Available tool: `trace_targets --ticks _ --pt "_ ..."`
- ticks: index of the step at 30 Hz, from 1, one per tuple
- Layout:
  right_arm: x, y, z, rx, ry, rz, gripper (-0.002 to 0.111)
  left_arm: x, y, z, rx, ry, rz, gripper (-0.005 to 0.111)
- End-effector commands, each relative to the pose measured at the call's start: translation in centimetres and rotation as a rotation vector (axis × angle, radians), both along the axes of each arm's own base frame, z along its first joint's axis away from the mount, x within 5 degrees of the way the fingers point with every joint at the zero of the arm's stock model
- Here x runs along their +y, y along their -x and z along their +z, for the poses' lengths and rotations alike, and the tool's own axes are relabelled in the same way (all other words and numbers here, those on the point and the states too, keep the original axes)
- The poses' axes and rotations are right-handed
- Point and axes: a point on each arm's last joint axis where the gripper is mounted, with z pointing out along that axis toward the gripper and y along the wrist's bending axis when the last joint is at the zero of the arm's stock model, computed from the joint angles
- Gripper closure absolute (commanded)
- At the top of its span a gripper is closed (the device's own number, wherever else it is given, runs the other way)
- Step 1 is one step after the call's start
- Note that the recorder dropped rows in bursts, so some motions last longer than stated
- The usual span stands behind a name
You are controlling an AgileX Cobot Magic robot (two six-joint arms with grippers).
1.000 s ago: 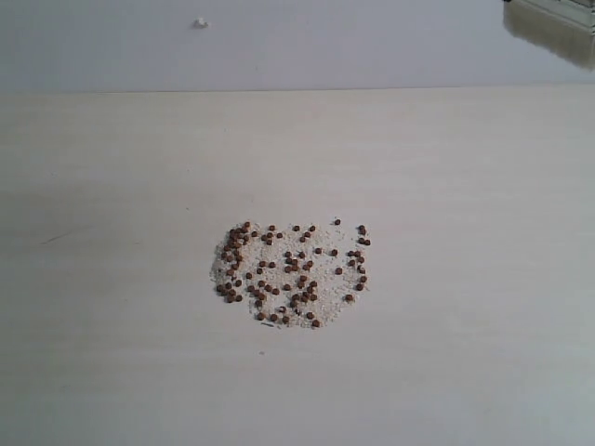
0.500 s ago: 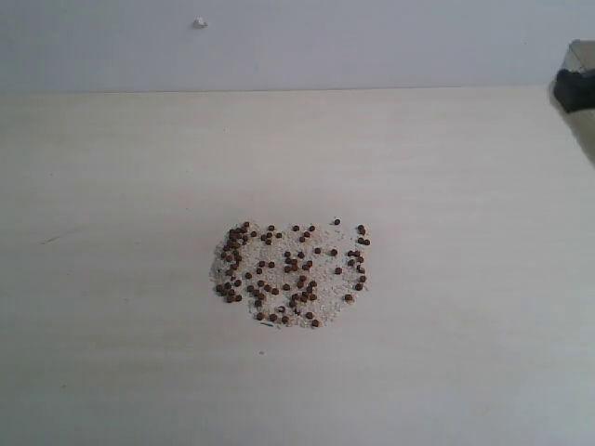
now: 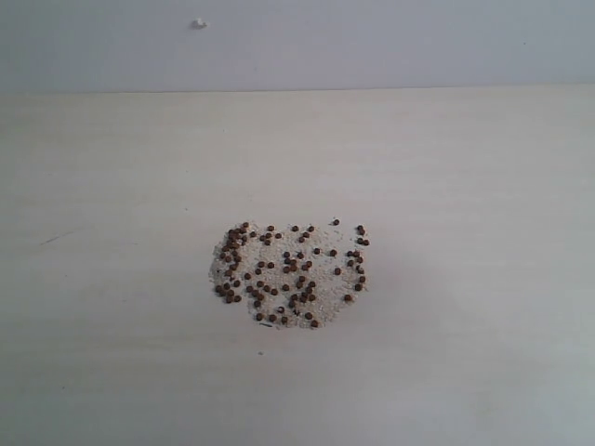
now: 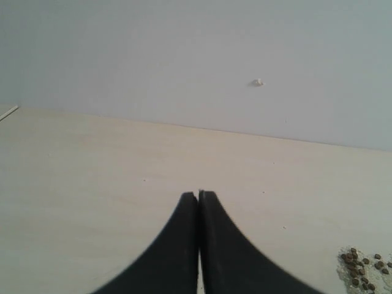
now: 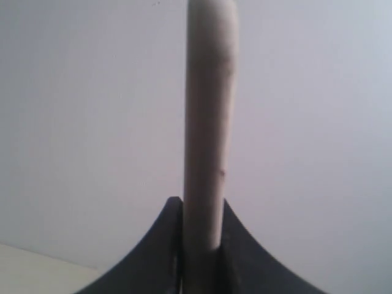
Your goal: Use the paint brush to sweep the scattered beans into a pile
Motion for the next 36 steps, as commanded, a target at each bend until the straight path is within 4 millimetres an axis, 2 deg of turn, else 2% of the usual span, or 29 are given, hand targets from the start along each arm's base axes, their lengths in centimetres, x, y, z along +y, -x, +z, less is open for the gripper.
trace_targets --ticks 1,7,13,19,24,31,36 --pt "0.2 -0.9 -0.4 0.029 0.026 0.001 0.108 0.0 0.1 -0.1 -0.004 0.004 0.004 0.107" --pt "0.9 -3.0 -1.8 0.132 0.053 0.037 0.108 0.0 0.1 -0.1 -0.004 0.004 0.004 0.107" --pt "2.3 -4.4 -2.9 0.201 -0.013 0.077 0.108 0.0 0.1 -0.1 -0.004 0.004 0.004 0.107" --pt "5.7 -5.9 -2.4 0.216 -0.079 0.138 0.108 0.0 0.1 -0.1 -0.004 0.004 0.004 0.107" --pt "8.8 -8.1 -2.9 0.271 -0.095 0.098 0.108 0.0 0.1 -0.1 -0.004 0.004 0.004 0.107" --pt "12.9 -12.1 -5.9 0.360 0.043 -0.043 0.108 0.0 0.1 -0.1 -0.004 0.004 0.004 0.107" --pt "15.2 -13.4 -9.0 0.419 0.155 -0.068 0.108 0.0 0.1 -0.1 -0.004 0.004 0.004 0.107"
